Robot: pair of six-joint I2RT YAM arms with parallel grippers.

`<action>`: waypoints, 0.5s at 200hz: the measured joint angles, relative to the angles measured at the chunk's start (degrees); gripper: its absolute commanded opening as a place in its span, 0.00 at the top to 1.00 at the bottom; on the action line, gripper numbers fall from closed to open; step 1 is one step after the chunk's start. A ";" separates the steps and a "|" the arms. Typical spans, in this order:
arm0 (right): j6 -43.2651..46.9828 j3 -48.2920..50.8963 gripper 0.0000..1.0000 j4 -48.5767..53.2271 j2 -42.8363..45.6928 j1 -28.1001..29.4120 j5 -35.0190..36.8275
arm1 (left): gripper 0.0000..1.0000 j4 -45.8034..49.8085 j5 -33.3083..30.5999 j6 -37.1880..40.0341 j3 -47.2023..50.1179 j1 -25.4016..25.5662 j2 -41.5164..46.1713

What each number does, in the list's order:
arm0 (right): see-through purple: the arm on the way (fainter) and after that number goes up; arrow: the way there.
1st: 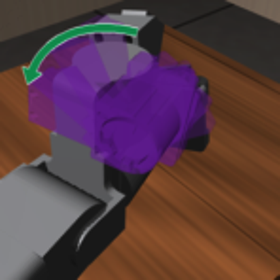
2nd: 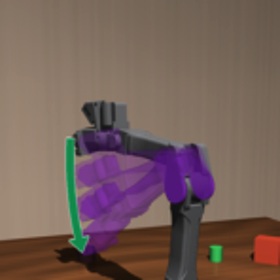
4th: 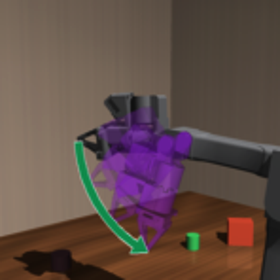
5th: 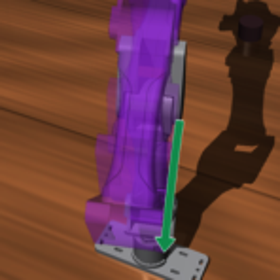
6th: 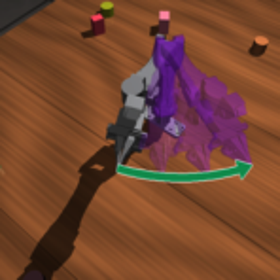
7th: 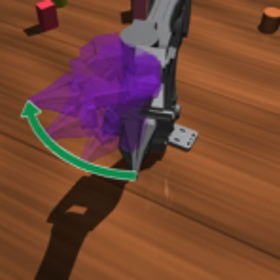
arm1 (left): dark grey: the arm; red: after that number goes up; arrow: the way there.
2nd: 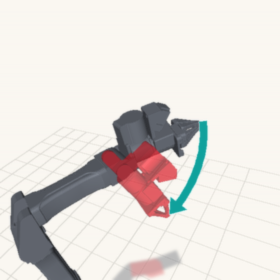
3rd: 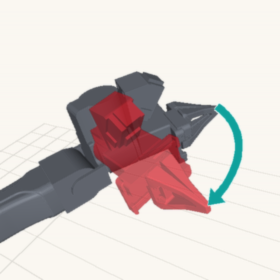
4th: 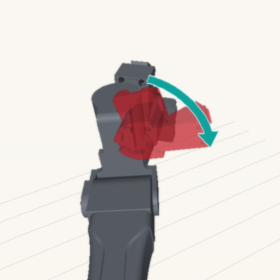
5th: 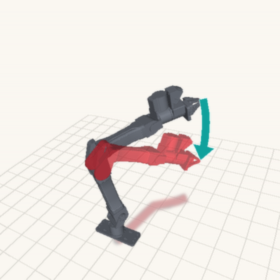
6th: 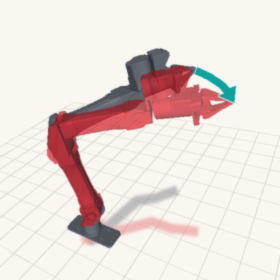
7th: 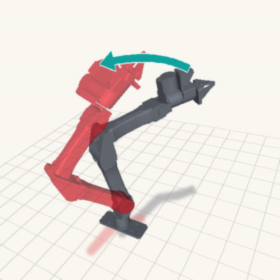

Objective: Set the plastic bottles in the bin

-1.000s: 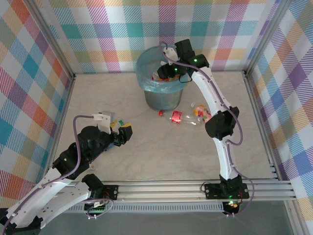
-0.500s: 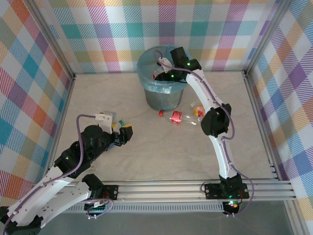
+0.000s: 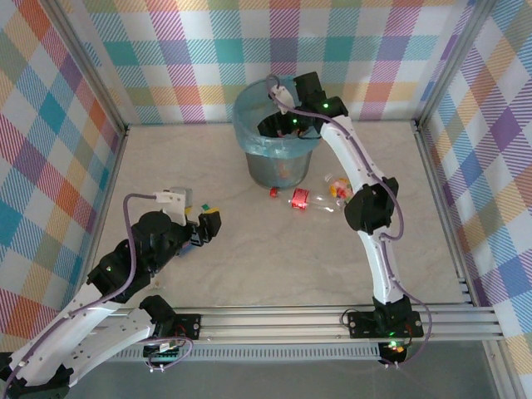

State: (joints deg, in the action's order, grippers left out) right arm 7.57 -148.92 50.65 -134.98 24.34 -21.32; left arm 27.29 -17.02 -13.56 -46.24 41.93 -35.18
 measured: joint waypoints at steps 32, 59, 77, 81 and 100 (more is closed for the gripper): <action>-3.54 0.00 0.19 -2.75 6.80 0.00 0.00 | 0.22 2.86 -3.87 -1.77 -0.85 0.00 0.35; -6.60 0.04 0.20 -4.35 11.65 0.00 0.26 | 0.22 6.67 -7.65 -3.89 -1.46 0.00 0.68; -8.68 1.31 0.21 -5.14 14.53 0.02 0.48 | 0.22 9.79 -9.73 -5.64 -2.05 0.00 0.35; -8.98 1.99 0.22 -5.22 15.45 0.09 0.66 | 0.22 10.54 -10.12 -6.05 -2.25 0.00 0.07; -10.10 6.36 0.22 -5.75 19.82 0.85 1.70 | 0.22 13.53 -11.45 -7.52 -2.95 0.00 -2.01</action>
State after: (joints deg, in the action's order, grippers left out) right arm -2.52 -142.56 44.91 -115.15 25.19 -19.62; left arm 40.82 -28.47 -21.08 -49.19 41.93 -37.19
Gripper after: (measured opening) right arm 0.784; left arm 0.780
